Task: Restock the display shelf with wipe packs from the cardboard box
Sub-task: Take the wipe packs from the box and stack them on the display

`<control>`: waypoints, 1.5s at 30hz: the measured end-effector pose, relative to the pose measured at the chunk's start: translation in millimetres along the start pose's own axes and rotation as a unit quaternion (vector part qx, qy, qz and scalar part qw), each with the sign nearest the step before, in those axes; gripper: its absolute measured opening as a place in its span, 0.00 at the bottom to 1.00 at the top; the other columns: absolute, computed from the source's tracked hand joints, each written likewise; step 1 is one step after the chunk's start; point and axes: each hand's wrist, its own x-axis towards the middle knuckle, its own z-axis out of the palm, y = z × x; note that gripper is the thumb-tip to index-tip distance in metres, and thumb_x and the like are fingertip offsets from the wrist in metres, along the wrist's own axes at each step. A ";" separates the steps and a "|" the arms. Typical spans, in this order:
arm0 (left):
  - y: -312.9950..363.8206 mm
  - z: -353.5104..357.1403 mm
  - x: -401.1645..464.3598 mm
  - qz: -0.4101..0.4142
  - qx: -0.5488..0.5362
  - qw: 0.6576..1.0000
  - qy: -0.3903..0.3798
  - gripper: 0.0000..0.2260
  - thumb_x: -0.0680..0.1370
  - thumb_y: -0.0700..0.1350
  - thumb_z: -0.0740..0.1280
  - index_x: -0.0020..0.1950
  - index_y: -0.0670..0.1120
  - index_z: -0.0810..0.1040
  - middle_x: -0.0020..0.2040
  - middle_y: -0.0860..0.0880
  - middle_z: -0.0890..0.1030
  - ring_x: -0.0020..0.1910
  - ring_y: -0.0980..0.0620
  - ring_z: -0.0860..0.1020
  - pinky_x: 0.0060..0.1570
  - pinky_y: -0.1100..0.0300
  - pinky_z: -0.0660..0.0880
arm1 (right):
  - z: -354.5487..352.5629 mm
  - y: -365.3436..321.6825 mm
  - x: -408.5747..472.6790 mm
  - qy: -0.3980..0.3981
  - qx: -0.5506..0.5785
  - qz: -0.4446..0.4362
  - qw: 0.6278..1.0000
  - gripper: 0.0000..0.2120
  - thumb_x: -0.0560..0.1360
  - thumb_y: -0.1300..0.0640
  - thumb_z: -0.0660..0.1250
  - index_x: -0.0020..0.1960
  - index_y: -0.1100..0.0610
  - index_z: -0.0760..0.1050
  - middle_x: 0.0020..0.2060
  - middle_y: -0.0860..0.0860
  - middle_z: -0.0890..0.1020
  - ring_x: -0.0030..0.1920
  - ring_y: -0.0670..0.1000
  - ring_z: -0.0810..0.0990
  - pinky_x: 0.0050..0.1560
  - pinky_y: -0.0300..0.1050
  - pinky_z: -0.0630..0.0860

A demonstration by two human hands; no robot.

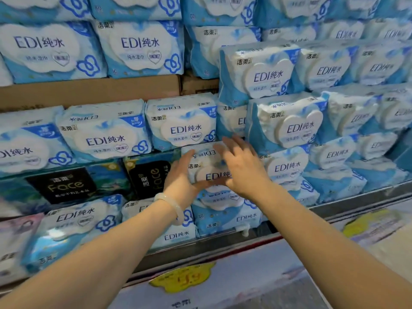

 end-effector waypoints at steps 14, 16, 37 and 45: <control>-13.2 -71.4 -19.3 0.029 0.164 0.985 -0.051 0.51 0.69 0.56 0.74 0.78 0.50 0.42 0.79 0.44 0.46 0.78 0.48 0.44 0.77 0.50 0.49 | -34.2 -83.2 11.2 -0.088 -0.011 0.009 0.996 0.40 0.70 0.44 0.72 0.75 0.53 0.57 0.75 0.56 0.55 0.76 0.57 0.51 0.75 0.55 0.51; -29.4 -110.0 -39.1 0.017 0.285 0.958 -0.033 0.50 0.71 0.60 0.71 0.78 0.49 0.39 0.79 0.46 0.39 0.78 0.46 0.38 0.76 0.46 0.42 | -34.2 -129.5 12.4 -0.094 -0.003 -0.036 0.995 0.41 0.71 0.42 0.70 0.76 0.53 0.55 0.76 0.57 0.54 0.77 0.57 0.49 0.76 0.54 0.48; -360.2 -513.4 -352.5 -0.382 0.354 0.852 0.050 0.48 0.73 0.58 0.70 0.78 0.46 0.40 0.79 0.44 0.38 0.78 0.44 0.38 0.76 0.45 0.45 | 67.0 -731.0 -2.4 -0.206 0.085 -0.385 0.896 0.40 0.74 0.40 0.66 0.77 0.55 0.52 0.78 0.57 0.48 0.78 0.58 0.45 0.77 0.57 0.47; -498.5 -595.7 -294.1 -0.383 0.320 0.866 0.024 0.47 0.73 0.59 0.69 0.78 0.47 0.41 0.79 0.44 0.38 0.78 0.44 0.39 0.76 0.45 0.46 | 156.2 -843.0 116.0 -0.253 0.068 -0.326 0.908 0.40 0.74 0.41 0.66 0.77 0.57 0.53 0.77 0.59 0.52 0.77 0.59 0.49 0.77 0.56 0.51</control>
